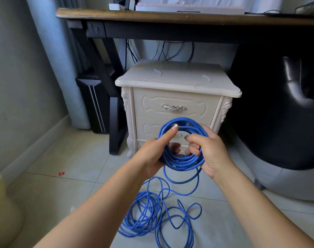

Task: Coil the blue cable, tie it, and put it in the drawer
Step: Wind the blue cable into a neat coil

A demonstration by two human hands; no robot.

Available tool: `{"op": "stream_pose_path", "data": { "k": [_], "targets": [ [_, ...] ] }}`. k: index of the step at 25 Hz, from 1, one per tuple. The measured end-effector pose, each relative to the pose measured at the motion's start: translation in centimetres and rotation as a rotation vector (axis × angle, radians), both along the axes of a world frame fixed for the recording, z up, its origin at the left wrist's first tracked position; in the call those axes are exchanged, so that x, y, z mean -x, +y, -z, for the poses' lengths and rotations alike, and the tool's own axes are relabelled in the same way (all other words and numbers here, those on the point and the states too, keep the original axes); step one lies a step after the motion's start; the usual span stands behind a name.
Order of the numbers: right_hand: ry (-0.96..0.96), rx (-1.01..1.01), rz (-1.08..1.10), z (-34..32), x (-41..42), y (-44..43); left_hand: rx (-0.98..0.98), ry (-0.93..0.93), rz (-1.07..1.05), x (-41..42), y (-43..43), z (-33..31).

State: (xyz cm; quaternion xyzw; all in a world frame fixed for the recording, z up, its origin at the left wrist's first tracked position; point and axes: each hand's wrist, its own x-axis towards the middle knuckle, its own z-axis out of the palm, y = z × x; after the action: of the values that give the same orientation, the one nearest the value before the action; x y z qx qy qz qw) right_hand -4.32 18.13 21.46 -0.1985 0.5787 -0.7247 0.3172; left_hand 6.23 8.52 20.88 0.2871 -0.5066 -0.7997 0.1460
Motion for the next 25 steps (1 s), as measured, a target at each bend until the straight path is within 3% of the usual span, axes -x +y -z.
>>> {"op": "stream_pose_path", "data": {
  "k": [4,7,11,14,17,22,25],
  "targets": [
    [0.184,-0.131,0.05,0.6,-0.3,0.0,0.107,0.046,-0.127,0.3,-0.2,0.1],
    [0.386,-0.378,-0.124,-0.4,0.3,1.0,0.174,0.11,-0.133,0.0,-0.8,-0.4],
    [0.237,-0.396,-0.194,-1.4,2.9,1.8,0.262,0.149,0.002,-0.7,-1.7,-1.3],
    [0.333,-0.53,-0.252,-0.7,3.5,2.0,0.332,0.125,0.093,-1.1,-1.7,-1.5],
    [0.128,-0.345,-0.321,-0.9,3.0,2.0,0.313,0.144,0.137,-1.4,-1.8,-1.8],
    [0.184,-0.274,-0.319,-0.7,3.5,1.6,0.311,0.145,0.199,-1.9,-3.3,-2.0],
    [0.058,-0.217,-0.255,-0.9,4.1,1.6,0.333,0.146,0.248,-2.1,-3.2,-1.9]
  ]
}}
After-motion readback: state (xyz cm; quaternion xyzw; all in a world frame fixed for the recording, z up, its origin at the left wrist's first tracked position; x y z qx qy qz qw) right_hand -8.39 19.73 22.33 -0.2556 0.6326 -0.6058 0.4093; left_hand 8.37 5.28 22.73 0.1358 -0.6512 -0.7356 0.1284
